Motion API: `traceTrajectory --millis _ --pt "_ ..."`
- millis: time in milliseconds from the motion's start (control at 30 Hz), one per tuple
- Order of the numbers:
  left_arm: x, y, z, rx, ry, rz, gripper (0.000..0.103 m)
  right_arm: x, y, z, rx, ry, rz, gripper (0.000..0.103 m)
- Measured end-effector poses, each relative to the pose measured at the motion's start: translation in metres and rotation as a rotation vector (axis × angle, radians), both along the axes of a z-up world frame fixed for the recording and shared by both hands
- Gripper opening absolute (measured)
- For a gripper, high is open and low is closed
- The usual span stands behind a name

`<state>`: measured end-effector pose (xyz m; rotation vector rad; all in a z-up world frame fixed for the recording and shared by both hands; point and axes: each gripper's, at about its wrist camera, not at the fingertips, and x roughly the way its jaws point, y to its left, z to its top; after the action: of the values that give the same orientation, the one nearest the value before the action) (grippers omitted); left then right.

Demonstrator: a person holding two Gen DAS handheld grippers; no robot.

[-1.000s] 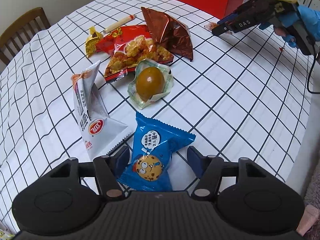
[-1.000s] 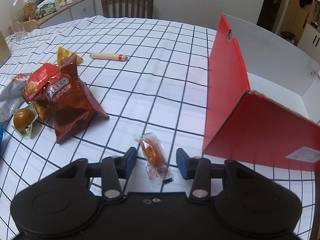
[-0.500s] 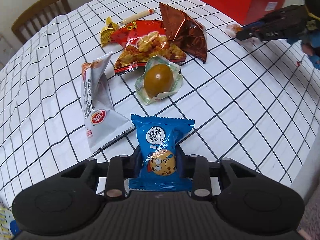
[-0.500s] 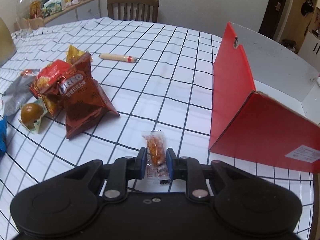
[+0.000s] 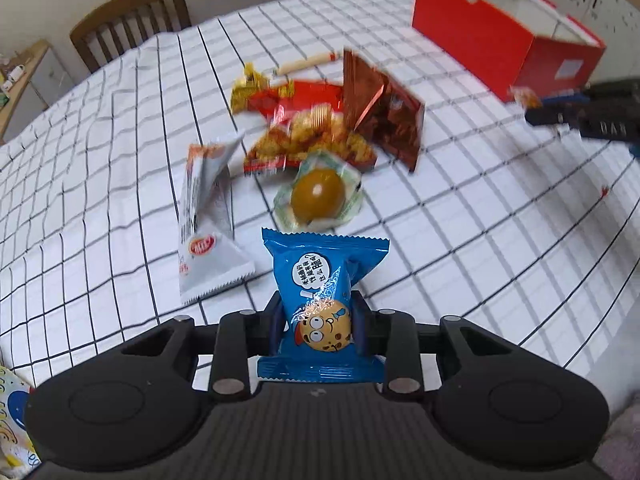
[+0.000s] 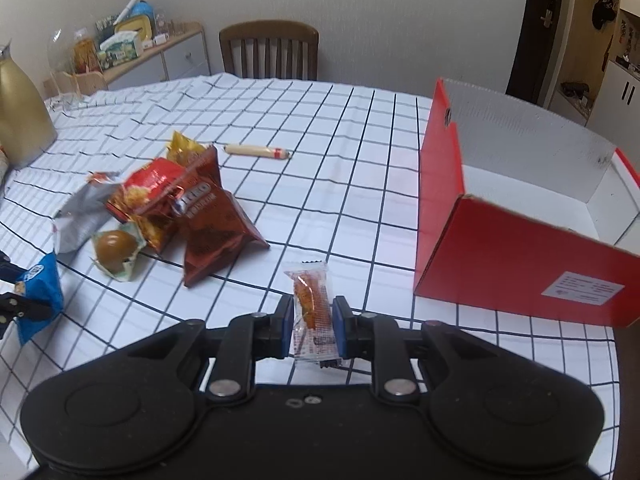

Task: Organize snacks
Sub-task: 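Carry the blue cookie pack and sausage pack with both tools over the box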

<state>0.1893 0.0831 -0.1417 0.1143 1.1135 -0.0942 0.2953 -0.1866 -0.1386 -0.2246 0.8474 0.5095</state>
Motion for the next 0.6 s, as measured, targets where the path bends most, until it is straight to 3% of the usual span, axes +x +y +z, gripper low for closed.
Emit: traceTrajectory --millis 600 --pt "0.006 -0.05 0.066 -0.066 -0.102 0.1 0.032 -0.038 -0.033 0.061 0.063 -0.06 -0.016 0.019"
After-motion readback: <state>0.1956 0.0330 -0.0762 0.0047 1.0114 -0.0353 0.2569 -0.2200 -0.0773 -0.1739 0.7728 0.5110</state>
